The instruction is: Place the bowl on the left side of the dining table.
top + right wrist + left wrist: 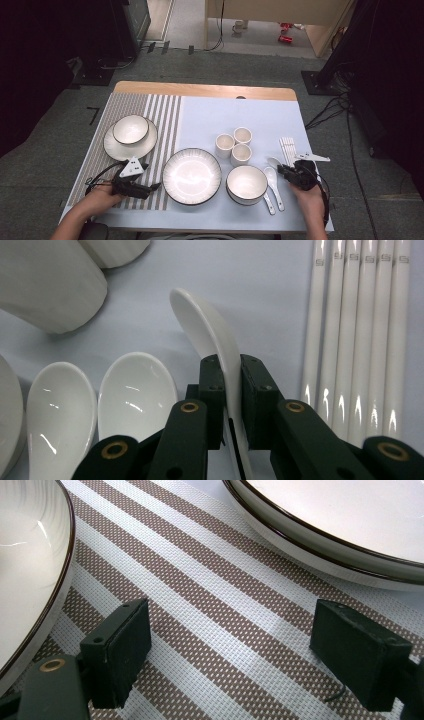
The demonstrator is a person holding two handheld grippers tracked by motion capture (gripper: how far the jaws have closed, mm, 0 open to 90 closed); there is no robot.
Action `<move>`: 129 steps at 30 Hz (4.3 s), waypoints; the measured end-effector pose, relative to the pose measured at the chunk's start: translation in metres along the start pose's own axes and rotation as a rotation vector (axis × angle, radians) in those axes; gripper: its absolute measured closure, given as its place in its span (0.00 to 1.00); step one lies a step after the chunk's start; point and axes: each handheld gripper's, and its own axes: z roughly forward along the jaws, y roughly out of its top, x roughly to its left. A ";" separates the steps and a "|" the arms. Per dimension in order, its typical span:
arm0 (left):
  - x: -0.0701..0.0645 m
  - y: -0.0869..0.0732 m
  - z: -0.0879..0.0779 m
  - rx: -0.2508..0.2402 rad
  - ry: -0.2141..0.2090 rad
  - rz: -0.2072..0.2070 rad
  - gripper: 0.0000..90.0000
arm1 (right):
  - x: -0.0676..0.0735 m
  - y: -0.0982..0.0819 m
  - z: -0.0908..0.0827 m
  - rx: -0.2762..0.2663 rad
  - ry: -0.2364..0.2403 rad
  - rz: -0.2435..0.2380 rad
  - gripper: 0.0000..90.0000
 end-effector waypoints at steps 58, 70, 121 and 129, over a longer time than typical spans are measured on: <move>0.009 0.006 -0.008 0.020 -0.031 -0.044 0.19 | 0.000 0.016 -0.009 0.051 0.075 -0.028 0.92; 0.017 0.014 -0.018 -0.006 -0.044 -0.059 0.19 | -0.004 0.028 -0.016 0.069 0.111 -0.044 0.92; 0.033 0.084 -0.018 -0.058 -0.218 -0.054 0.36 | 0.023 0.074 -0.021 0.086 0.292 -0.167 0.92; 0.037 0.095 -0.016 -0.086 -0.211 -0.063 0.36 | 0.030 0.083 -0.018 0.092 0.327 -0.191 0.92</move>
